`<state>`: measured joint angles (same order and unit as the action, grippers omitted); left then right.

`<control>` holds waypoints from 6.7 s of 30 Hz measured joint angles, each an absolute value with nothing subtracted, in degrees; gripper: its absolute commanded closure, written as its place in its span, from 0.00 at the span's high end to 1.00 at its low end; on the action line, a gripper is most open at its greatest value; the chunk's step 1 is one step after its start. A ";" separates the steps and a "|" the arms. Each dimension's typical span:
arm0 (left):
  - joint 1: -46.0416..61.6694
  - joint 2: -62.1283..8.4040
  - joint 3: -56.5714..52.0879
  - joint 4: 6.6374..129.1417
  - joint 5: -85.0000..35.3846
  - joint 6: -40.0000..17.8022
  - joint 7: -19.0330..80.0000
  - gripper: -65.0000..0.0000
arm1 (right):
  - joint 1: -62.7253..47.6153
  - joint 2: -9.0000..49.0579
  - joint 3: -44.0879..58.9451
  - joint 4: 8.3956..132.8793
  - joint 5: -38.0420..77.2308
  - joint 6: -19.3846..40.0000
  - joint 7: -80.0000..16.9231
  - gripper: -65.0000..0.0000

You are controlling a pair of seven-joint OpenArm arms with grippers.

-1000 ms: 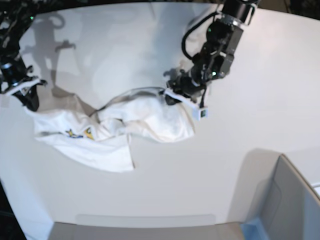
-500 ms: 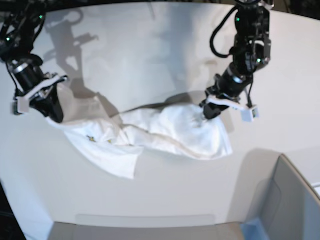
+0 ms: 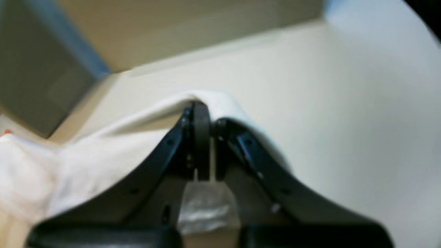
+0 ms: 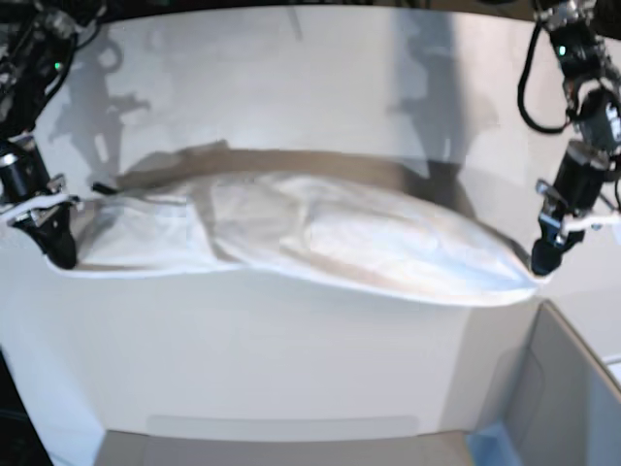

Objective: Layout the t-shirt on the table in an organized manner, then fold the t-shirt properly
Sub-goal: 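Stretch the t-shirt between both grippers, pulling them apart, then release and regrasp a t-shirt edge with the left gripper, then grasp the t-shirt hem corner with the left gripper and pull it away, then lift the t-shirt high with both grippers and swing it across the table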

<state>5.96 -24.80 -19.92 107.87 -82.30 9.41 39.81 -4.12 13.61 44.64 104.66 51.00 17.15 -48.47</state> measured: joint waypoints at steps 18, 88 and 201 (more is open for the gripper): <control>-15.70 -25.12 5.37 85.76 -67.00 18.11 41.10 0.24 | 3.03 14.28 43.27 93.25 44.58 15.81 -52.29 0.00; 10.24 -25.58 16.19 96.20 -35.99 17.67 42.70 0.36 | -24.38 5.23 46.26 115.02 44.69 20.80 -52.10 0.00; -0.34 -22.94 -47.88 114.85 -70.04 3.29 51.16 0.03 | 14.72 19.00 38.39 117.01 52.36 21.69 -47.42 0.00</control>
